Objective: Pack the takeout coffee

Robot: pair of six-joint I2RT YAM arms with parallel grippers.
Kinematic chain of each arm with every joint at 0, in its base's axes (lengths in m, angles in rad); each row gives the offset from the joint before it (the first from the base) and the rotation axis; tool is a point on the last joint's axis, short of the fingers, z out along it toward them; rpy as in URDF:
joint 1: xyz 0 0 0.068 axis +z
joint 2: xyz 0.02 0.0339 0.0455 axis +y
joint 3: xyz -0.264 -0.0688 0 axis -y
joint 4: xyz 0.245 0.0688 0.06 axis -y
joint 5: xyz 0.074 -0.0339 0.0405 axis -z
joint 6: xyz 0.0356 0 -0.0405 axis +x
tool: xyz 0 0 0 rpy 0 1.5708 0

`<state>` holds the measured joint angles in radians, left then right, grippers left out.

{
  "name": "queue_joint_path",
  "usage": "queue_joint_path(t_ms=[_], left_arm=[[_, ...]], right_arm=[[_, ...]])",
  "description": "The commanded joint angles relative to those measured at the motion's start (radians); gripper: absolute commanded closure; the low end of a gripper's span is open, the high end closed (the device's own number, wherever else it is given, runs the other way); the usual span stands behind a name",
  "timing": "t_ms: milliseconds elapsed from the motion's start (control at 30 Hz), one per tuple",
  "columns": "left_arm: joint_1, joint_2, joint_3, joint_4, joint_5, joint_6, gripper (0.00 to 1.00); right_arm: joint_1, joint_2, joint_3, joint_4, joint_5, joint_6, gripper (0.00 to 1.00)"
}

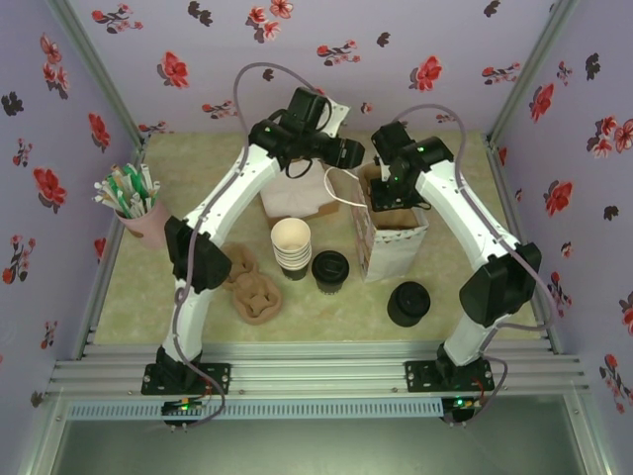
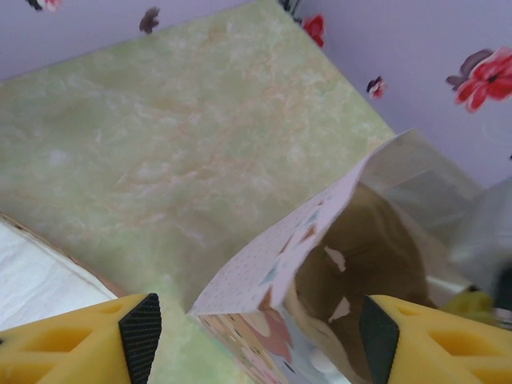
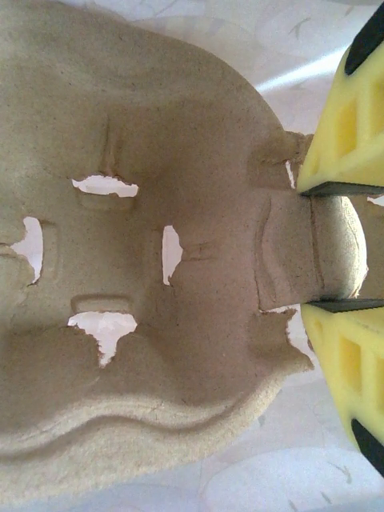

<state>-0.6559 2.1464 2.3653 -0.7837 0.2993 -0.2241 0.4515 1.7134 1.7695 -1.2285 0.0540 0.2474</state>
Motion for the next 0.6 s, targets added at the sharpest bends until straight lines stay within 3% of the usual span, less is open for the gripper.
queue_joint_path(t_ms=[0, 567], left_arm=[[0.013, -0.113, -0.044, 0.080, 0.014, -0.039, 0.31], [0.029, -0.417, -0.430, 0.256, 0.044, -0.104, 0.27]], right_arm=[[-0.001, 0.023, 0.030, -0.048, 0.036, 0.028, 0.65], [0.012, 0.069, -0.031, -0.026, 0.043, 0.036, 0.65]])
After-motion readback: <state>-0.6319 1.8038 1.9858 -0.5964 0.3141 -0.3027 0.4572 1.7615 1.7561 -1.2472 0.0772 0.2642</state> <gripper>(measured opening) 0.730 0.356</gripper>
